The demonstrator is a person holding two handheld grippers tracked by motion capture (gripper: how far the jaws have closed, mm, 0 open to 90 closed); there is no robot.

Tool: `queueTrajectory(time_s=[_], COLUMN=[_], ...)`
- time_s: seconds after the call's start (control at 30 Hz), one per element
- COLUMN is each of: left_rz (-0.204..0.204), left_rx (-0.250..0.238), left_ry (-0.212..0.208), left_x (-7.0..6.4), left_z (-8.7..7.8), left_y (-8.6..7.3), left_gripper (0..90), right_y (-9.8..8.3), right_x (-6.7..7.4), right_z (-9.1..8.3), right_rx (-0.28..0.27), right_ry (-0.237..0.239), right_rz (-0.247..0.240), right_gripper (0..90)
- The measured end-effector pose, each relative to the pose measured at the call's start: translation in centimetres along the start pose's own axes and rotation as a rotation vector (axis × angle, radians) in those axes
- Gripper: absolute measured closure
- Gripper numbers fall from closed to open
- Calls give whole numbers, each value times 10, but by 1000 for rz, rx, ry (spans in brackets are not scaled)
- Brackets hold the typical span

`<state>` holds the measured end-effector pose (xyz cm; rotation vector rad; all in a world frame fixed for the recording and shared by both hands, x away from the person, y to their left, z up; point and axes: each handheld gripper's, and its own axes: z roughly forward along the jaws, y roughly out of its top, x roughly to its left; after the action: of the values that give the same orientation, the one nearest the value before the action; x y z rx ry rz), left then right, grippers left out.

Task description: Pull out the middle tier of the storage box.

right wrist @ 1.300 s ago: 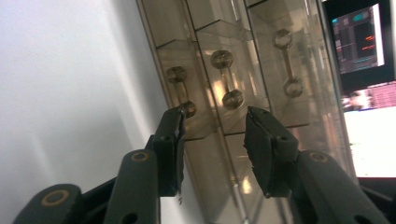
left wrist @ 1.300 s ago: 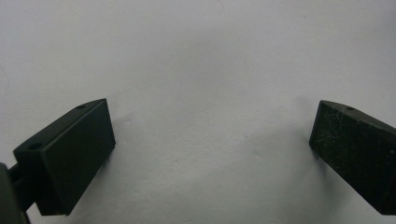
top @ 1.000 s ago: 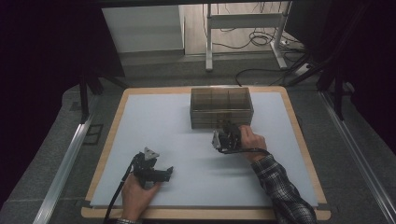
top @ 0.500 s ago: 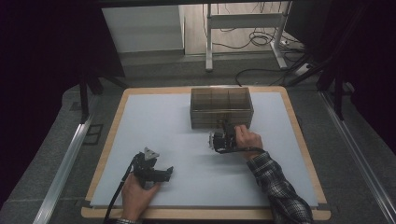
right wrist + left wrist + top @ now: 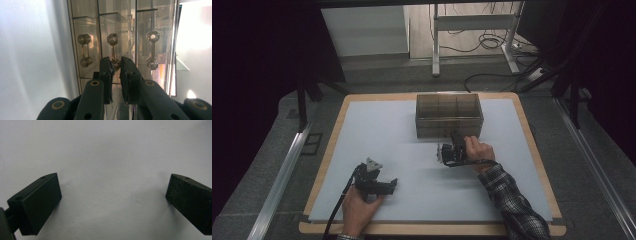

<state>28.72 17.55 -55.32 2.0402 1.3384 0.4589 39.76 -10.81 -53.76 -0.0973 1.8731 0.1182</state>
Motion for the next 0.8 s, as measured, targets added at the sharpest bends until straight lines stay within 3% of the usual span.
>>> queueTrajectory(time_s=[0.13,0.17,0.2,0.23,0.3,0.63,0.67,0.7,0.8], left_rz=[0,0,0,0,0,0,0,0,0], left_rx=[0,0,0,0,0,0,0,0,0], left_ry=[0,0,0,0,0,0,0,0,0], left_x=[0,0,0,0,0,0,0,0,0], left_z=[0,0,0,0,0,0,0,0,0], left_y=[0,0,0,0,0,0,0,0,0], left_gripper=[0,0,0,0,0,0,0,0,0], right_y=[-2,-2,-2,-2,-3,-4,-5,-5,-5], right_x=[1,0,1,0,2,3,2,4,5], right_z=[-4,-4,-6,-6,-9,-20,-18,-20,-23], right_rx=[-23,-24,-24,-33,-29,-23,-53,-50,-54], right_ry=[9,59,2,40,2,18,69,22,22], right_rz=[10,24,14,20,16,36,41,36,34], right_gripper=[796,796,796,795,795,794,794,793,792])
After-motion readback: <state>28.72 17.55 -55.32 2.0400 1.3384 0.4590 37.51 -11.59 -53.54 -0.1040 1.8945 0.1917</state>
